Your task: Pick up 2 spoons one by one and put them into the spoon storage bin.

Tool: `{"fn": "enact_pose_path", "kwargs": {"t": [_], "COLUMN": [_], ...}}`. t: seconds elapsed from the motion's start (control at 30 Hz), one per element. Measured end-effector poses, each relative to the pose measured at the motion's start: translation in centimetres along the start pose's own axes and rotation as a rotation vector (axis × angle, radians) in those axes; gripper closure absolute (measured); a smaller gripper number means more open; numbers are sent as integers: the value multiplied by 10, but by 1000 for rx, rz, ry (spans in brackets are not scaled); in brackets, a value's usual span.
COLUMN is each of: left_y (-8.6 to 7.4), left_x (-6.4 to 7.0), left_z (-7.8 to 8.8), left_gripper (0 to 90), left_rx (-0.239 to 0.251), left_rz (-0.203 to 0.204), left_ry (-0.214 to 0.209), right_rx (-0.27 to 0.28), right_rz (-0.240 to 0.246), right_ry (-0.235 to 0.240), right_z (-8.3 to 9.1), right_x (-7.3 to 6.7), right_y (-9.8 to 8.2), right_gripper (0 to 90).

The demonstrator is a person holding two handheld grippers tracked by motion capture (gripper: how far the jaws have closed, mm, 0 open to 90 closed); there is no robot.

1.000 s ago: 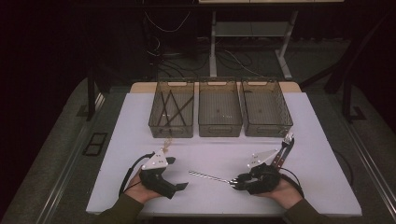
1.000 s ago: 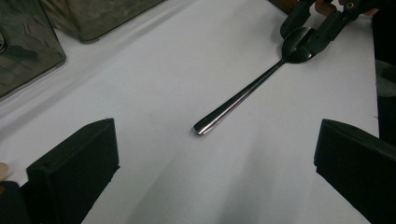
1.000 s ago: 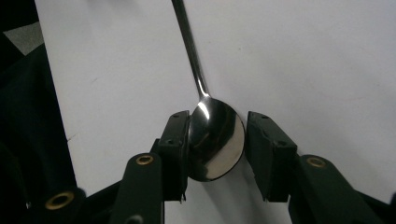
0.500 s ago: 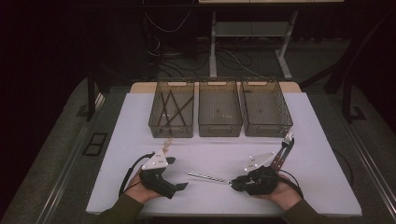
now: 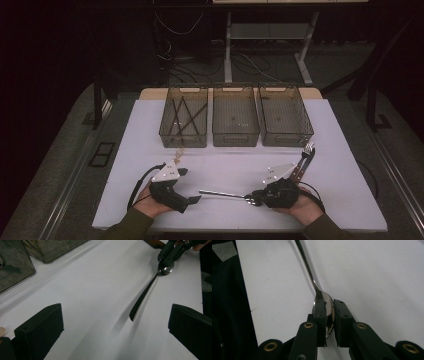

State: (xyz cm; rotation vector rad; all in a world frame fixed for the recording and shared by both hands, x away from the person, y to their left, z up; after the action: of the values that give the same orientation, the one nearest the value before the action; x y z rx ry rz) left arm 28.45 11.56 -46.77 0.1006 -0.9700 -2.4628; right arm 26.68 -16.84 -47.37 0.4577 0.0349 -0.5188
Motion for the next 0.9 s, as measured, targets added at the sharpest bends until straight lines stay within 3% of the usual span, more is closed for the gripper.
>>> {"fn": "enact_pose_path", "kwargs": {"t": [0.5, 0.9], "left_y": [0, 1], "left_x": [0, 0], "left_z": [1, 1], "left_gripper": [0, 0], "left_rx": [4, 5], "left_rz": [-1, -1], "left_ry": [-1, 0], "right_rx": [10, 28], "right_rz": [19, -11], "right_ry": [34, -16], "right_z": [3, 10], "right_x": [-1, 8], "right_y": [1, 1], "right_gripper": [876, 876]}}
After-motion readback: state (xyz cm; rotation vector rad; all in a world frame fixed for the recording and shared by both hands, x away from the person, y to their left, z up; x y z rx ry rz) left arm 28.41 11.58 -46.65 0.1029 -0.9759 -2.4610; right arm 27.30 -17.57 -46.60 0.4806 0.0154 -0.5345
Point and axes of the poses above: each handheld gripper's, and its own axes: z roughly backward along the jaws, y roughly out of its top, x roughly to its right, the point moved 5 cm from there along -z, roughly forward along the jaws, and after that the axes turned 15 degrees about -x, right-handed, at the moved point
